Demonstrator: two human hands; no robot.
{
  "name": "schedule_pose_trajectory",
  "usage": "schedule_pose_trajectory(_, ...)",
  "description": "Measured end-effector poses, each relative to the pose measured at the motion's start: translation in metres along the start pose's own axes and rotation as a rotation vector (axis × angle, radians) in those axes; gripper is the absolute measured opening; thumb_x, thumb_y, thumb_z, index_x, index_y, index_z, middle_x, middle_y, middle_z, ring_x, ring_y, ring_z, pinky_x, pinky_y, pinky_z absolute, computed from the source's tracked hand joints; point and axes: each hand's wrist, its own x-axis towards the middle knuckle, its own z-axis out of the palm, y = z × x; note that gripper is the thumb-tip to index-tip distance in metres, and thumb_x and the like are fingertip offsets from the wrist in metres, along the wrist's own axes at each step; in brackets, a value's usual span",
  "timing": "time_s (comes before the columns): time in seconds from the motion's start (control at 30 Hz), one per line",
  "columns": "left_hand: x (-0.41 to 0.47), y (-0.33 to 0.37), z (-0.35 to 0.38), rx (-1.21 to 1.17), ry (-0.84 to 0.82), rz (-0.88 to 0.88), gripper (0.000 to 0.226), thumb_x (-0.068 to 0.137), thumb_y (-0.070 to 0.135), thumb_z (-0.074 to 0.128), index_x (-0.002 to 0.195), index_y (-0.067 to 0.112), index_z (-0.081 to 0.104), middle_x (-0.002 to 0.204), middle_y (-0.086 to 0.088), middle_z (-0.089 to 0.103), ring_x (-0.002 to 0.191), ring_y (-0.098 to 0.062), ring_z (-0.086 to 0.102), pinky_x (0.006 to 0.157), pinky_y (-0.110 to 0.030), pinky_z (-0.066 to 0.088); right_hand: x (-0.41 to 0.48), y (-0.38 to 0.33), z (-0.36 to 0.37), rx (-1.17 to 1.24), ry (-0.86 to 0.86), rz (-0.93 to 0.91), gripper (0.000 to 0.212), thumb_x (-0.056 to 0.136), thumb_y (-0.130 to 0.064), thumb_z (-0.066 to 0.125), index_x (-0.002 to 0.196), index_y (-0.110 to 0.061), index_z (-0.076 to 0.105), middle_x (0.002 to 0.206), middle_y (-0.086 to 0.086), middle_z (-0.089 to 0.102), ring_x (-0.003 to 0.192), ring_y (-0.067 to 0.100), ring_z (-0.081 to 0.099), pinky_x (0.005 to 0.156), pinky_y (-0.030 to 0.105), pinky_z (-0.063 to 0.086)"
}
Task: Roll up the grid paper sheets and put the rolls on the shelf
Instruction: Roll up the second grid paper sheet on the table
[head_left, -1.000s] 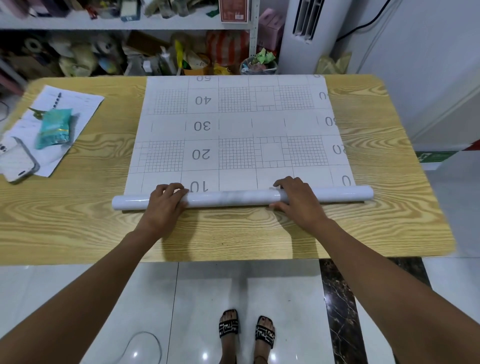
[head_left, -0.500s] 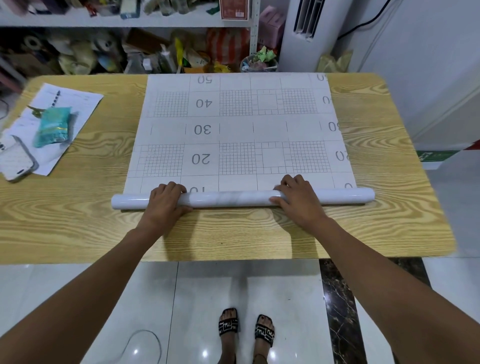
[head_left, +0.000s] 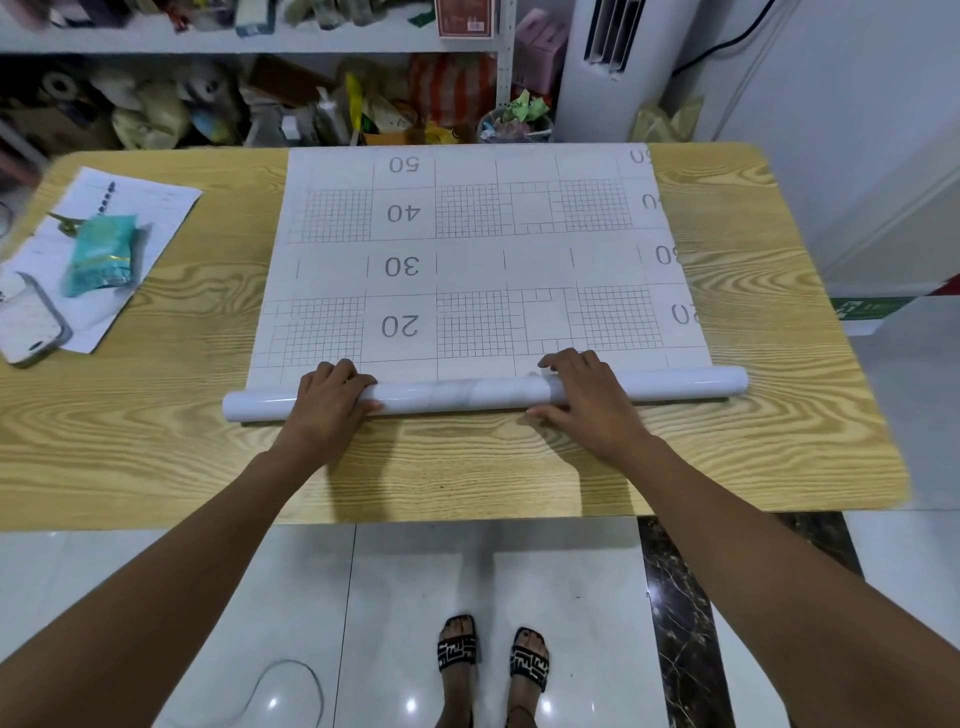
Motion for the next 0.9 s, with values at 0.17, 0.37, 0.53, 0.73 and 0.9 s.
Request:
schedule_pose_trajectory(0.17, 0.003, 0.005, -0.006, -0.063, 0.027, 0.013, 0.027, 0.088, 0.021, 0.057, 0.108, 0.004, 0.054, 0.099, -0.010, 0.059, 0.092, -0.030, 0.047, 0.085, -0.036, 0.026, 0.002, 0.002, 0.000, -0.015, 0.018, -0.025, 0.049, 0.074, -0.041, 0.074, 0.108, -0.011, 0.054, 0.108, 0.004, 0.053, 0.093, 0.023, 0.047, 0.078, 0.036, 0.041)
schedule_pose_trajectory(0.37, -0.001, 0.003, 0.000, -0.045, 0.038, -0.017, 0.028, 0.087, 0.027, 0.058, 0.104, 0.005, 0.057, 0.104, -0.011, 0.056, 0.095, -0.029, 0.044, 0.084, -0.036, 0.027, 0.004, 0.003, -0.003, 0.005, -0.007, -0.037, 0.037, 0.080, -0.033, 0.070, 0.105, -0.009, 0.058, 0.104, 0.004, 0.054, 0.091, 0.022, 0.048, 0.075, 0.037, 0.043)
schedule_pose_trajectory(0.53, -0.006, 0.002, 0.001, 0.020, -0.021, -0.002, 0.053, 0.070, 0.037, 0.075, 0.111, 0.008, 0.060, 0.110, -0.015, 0.049, 0.100, -0.031, 0.042, 0.088, -0.043, 0.032, 0.002, 0.004, -0.005, -0.053, -0.023, -0.041, 0.032, 0.088, -0.033, 0.061, 0.108, -0.007, 0.062, 0.106, 0.006, 0.055, 0.094, 0.025, 0.047, 0.080, 0.039, 0.043)
schedule_pose_trajectory(0.73, -0.010, 0.002, 0.003, 0.032, -0.018, 0.030, 0.058, 0.069, 0.030, 0.076, 0.118, 0.007, 0.056, 0.101, -0.012, 0.052, 0.095, -0.030, 0.046, 0.085, -0.041, 0.032, 0.000, 0.004, -0.003, -0.102, -0.070, -0.024, 0.029, 0.094, -0.028, 0.050, 0.114, -0.009, 0.061, 0.110, 0.006, 0.055, 0.098, 0.026, 0.047, 0.084, 0.038, 0.039)
schedule_pose_trajectory(0.9, -0.010, 0.005, 0.001, -0.017, 0.025, 0.022, 0.046, 0.071, 0.028, 0.075, 0.108, 0.008, 0.055, 0.095, -0.006, 0.057, 0.091, -0.027, 0.050, 0.086, -0.037, 0.028, -0.004, -0.002, -0.008, -0.063, -0.070, 0.002, 0.033, 0.097, -0.027, 0.046, 0.126, -0.013, 0.052, 0.116, 0.007, 0.056, 0.105, 0.026, 0.048, 0.088, 0.037, 0.035)
